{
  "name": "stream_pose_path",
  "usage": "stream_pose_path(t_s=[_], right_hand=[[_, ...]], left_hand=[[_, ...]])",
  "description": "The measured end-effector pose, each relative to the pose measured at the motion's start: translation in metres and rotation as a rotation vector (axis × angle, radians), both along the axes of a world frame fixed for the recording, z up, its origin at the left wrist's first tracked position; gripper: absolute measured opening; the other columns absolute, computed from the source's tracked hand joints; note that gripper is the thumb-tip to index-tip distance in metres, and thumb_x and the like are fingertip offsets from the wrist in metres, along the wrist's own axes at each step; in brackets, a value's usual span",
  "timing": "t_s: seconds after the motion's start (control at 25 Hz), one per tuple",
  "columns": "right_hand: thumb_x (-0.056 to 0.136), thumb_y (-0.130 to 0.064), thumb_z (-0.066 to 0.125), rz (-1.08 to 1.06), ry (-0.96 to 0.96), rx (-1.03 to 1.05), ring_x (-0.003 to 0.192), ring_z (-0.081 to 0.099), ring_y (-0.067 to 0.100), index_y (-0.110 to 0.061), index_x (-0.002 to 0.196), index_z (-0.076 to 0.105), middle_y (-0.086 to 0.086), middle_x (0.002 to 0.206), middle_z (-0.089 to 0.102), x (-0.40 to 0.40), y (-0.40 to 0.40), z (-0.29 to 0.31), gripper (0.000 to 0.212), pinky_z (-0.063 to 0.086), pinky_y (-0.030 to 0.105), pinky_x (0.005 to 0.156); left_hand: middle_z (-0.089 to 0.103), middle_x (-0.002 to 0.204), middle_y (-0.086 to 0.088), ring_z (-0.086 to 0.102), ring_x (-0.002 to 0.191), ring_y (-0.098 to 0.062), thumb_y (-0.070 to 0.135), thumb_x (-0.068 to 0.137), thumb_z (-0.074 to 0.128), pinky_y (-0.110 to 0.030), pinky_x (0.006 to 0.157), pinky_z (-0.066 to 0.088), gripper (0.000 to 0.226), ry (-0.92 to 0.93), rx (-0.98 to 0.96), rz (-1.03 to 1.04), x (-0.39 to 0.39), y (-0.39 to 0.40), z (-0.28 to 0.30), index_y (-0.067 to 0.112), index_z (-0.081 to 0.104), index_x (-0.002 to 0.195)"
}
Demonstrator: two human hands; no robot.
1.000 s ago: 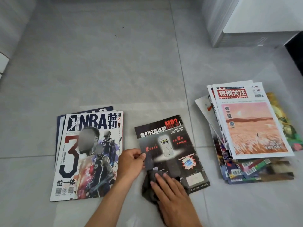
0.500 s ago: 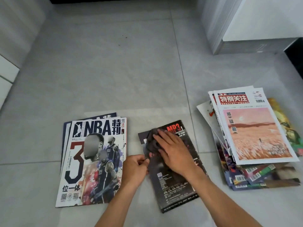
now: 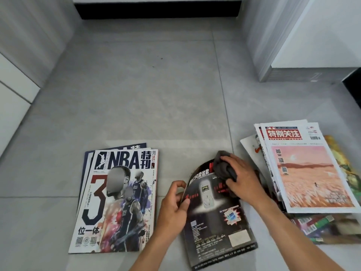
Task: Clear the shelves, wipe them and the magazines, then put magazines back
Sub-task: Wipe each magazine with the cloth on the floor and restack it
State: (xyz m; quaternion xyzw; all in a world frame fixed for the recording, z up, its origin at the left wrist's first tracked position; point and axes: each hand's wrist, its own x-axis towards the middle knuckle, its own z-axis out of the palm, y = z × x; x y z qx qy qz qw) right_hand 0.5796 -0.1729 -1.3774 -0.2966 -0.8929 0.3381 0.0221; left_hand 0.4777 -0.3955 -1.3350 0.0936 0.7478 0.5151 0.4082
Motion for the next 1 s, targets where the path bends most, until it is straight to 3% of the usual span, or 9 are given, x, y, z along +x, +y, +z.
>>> stream_pose_path(t_s=[0.12, 0.2, 0.28, 0.44, 0.6, 0.68, 0.8, 0.88, 1.0], right_hand=[[0.080, 0.011, 0.060, -0.121, 0.148, -0.182, 0.136, 0.042, 0.008, -0.033, 0.142, 0.047, -0.008, 0.146, 0.046, 0.002, 0.004, 0.023, 0.078, 0.036, 0.039, 0.117], [0.080, 0.015, 0.056, -0.135, 0.275, -0.228, 0.134, 0.043, 0.003, -0.035, 0.138, 0.052, -0.013, 0.143, 0.048, -0.002, -0.004, 0.039, 0.077, 0.038, 0.034, 0.115], [0.080, 0.014, 0.055, -0.161, 0.357, -0.151, 0.133, 0.043, 0.009, -0.032, 0.135, 0.056, -0.012, 0.141, 0.048, -0.004, -0.008, 0.054, 0.071, 0.038, 0.037, 0.114], [0.077, -0.002, 0.053, -0.091, 0.383, 0.262, 0.122, 0.050, 0.024, -0.024, 0.128, 0.064, -0.001, 0.136, 0.056, -0.020, -0.022, 0.093, 0.057, 0.037, 0.043, 0.106], [0.069, 0.003, 0.053, 0.110, 0.479, 0.113, 0.117, 0.054, 0.014, -0.028, 0.121, 0.068, -0.014, 0.127, 0.060, -0.033, -0.055, 0.133, 0.061, 0.035, 0.025, 0.106], [0.068, 0.007, 0.054, 0.043, 0.588, 0.008, 0.124, 0.053, 0.011, -0.024, 0.121, 0.069, -0.014, 0.130, 0.058, -0.029, -0.072, 0.142, 0.063, 0.036, 0.023, 0.108], [0.069, 0.007, 0.050, -0.255, 0.674, -0.050, 0.127, 0.052, 0.017, -0.017, 0.126, 0.065, -0.006, 0.134, 0.058, -0.010, -0.089, 0.131, 0.063, 0.041, 0.038, 0.108], [0.070, 0.002, 0.049, -0.202, 0.616, -0.055, 0.129, 0.050, 0.016, -0.019, 0.130, 0.062, -0.008, 0.138, 0.055, 0.003, -0.110, 0.118, 0.065, 0.040, 0.039, 0.110], [0.072, -0.013, 0.044, -0.081, 0.467, 0.110, 0.127, 0.048, 0.017, -0.025, 0.134, 0.054, -0.013, 0.140, 0.049, 0.010, -0.142, 0.114, 0.064, 0.039, 0.034, 0.107]], left_hand=[[0.076, 0.095, 0.003, 0.072, 0.094, -0.015, -0.009, 0.094, 0.052, -0.038, 0.084, 0.059, 0.047, -0.023, 0.037, 0.023, -0.006, -0.003, 0.013, 0.033, 0.057, 0.113], [0.076, 0.091, 0.007, 0.071, 0.092, -0.012, -0.010, 0.093, 0.054, -0.021, 0.075, 0.057, 0.046, 0.017, 0.030, 0.030, -0.011, -0.005, 0.025, 0.034, 0.062, 0.105], [0.075, 0.080, 0.018, 0.070, 0.086, -0.010, -0.011, 0.092, 0.055, -0.009, 0.069, 0.049, 0.045, 0.130, 0.014, -0.015, -0.021, -0.009, 0.035, 0.032, 0.067, 0.091], [0.068, 0.073, 0.031, 0.063, 0.074, 0.009, -0.005, 0.092, 0.057, -0.008, 0.065, 0.042, 0.059, 0.391, -0.037, -0.261, -0.032, -0.005, 0.057, 0.051, 0.069, 0.079], [0.066, 0.066, 0.026, 0.058, 0.064, 0.010, -0.012, 0.086, 0.055, -0.011, 0.060, 0.044, 0.057, 0.487, -0.011, -0.258, -0.023, 0.010, 0.071, 0.044, 0.069, 0.080], [0.072, 0.072, 0.016, 0.062, 0.072, 0.001, -0.018, 0.085, 0.051, -0.020, 0.064, 0.049, 0.057, 0.319, 0.075, -0.098, -0.014, 0.015, 0.074, 0.034, 0.074, 0.080], [0.075, 0.082, -0.003, 0.067, 0.076, -0.017, -0.015, 0.088, 0.051, -0.033, 0.065, 0.055, 0.039, -0.096, 0.165, 0.281, -0.006, 0.024, 0.089, 0.017, 0.073, 0.090], [0.073, 0.080, -0.007, 0.067, 0.070, -0.020, -0.014, 0.086, 0.050, -0.033, 0.061, 0.056, 0.035, -0.236, 0.221, 0.429, -0.004, 0.031, 0.098, 0.013, 0.070, 0.096], [0.067, 0.069, -0.002, 0.061, 0.059, -0.014, -0.019, 0.081, 0.044, -0.023, 0.050, 0.051, 0.046, -0.262, 0.242, 0.485, -0.003, 0.037, 0.110, 0.011, 0.062, 0.112]])
